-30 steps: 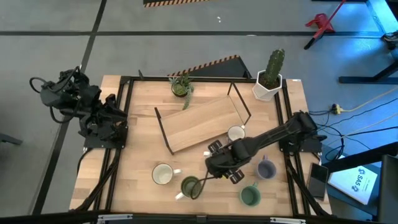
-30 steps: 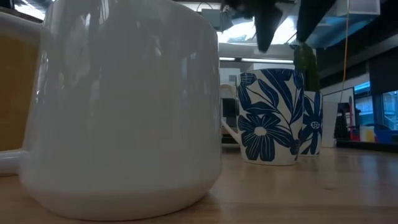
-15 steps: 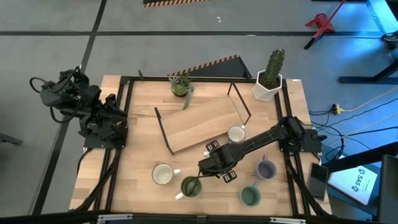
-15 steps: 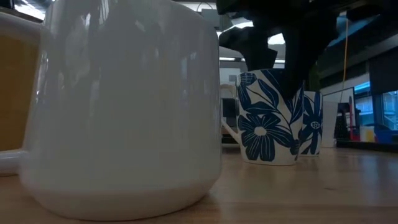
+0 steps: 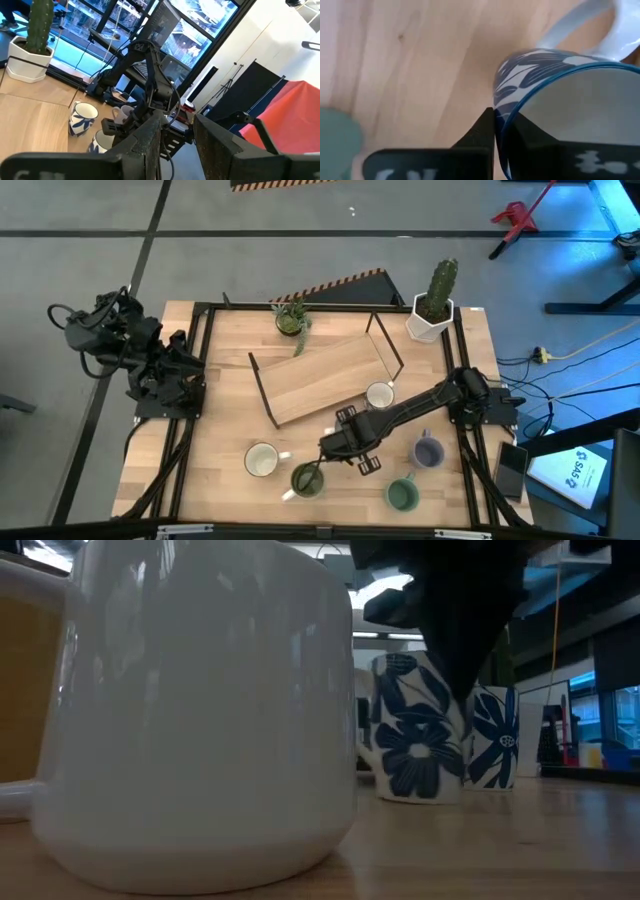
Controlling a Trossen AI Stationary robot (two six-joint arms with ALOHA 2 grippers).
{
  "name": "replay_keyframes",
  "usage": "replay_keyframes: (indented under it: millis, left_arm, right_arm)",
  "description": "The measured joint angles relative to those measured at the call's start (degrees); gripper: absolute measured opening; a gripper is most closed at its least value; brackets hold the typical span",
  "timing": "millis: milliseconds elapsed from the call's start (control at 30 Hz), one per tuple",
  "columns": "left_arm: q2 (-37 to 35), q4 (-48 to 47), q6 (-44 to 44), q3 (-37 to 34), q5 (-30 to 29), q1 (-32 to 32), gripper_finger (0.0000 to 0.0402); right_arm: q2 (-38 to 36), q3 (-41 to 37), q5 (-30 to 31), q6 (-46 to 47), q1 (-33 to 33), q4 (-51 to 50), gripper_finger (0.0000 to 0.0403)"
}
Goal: Place coffee mugs
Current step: Put the bottom blue patterned mug on the shelf
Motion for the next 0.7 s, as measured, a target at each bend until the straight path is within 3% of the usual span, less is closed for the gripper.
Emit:
replay_keyframes:
  millis: [133,400,567,700]
  left_arm:
    - [0.0,0.0,0.1,0.0,-0.5,0.0,0.0112]
    - [0.0,0.0,1.5,0.0,-0.9,0.0,0.0112]
    - [0.0,0.0,1.5,0.0,-0.9,0.0,0.0112]
    - [0.0,0.0,1.5,0.0,-0.9,0.0,0.0112]
  right_arm:
    - [-0.4,4.7,-2.7,-1.9,0.0,-4.9,0.0009]
    - [-0.5,18.7,0.3,-9.4,-3.9,-16.4,0.0004]
    - [-0.6,26.5,5.2,-16.0,-10.1,-21.6,0.0003]
    - [-0.9,26.9,2.6,-19.7,-18.6,-21.2,0.0002]
